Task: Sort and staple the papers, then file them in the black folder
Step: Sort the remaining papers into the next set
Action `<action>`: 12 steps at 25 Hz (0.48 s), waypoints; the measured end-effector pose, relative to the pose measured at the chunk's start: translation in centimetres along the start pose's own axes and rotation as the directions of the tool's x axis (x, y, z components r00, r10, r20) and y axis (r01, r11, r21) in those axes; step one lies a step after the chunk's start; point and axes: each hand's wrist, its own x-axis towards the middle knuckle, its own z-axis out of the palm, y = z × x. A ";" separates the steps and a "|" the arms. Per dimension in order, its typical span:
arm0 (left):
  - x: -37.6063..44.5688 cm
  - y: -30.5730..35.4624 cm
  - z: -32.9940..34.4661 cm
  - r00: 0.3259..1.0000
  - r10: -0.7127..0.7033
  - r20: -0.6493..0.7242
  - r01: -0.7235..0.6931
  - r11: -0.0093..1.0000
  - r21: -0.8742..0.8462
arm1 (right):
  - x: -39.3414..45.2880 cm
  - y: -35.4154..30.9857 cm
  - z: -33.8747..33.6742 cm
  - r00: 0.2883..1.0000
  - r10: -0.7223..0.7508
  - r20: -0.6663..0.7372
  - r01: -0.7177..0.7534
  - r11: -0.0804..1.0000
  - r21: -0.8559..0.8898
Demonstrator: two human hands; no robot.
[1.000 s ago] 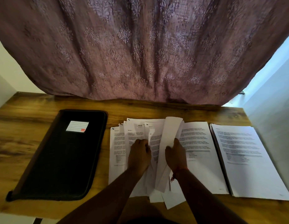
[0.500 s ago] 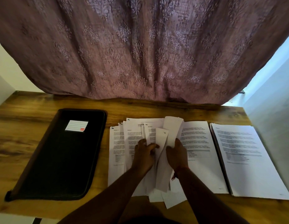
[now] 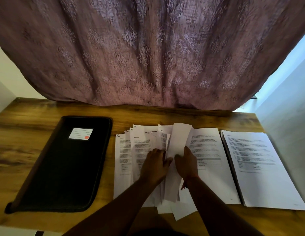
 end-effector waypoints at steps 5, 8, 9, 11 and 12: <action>0.6 0.3 -1.7 0.971 -0.228 0.072 0.238 0.893 -0.381 | 0.3 -1.4 -0.9 0.995 -0.084 0.058 0.085 0.996 -0.025; 0.9 0.3 -3.3 0.971 -0.234 -0.047 0.191 0.881 -0.433 | 0.3 -3.4 -1.6 0.981 -0.176 0.081 0.184 0.978 -0.100; 0.9 0.3 -3.9 0.969 -0.229 -0.088 0.168 0.882 -0.441 | 0.2 -4.3 -1.8 0.974 -0.200 0.108 0.213 0.968 -0.131; 0.8 0.4 -5.2 0.963 -0.202 -0.176 0.102 0.884 -0.455 | -0.1 -5.8 -2.2 0.953 -0.238 0.189 0.277 0.936 -0.218; 0.6 0.4 -5.9 0.958 -0.182 -0.224 0.062 0.888 -0.456 | -0.3 -6.5 -2.2 0.939 -0.253 0.231 0.312 0.910 -0.272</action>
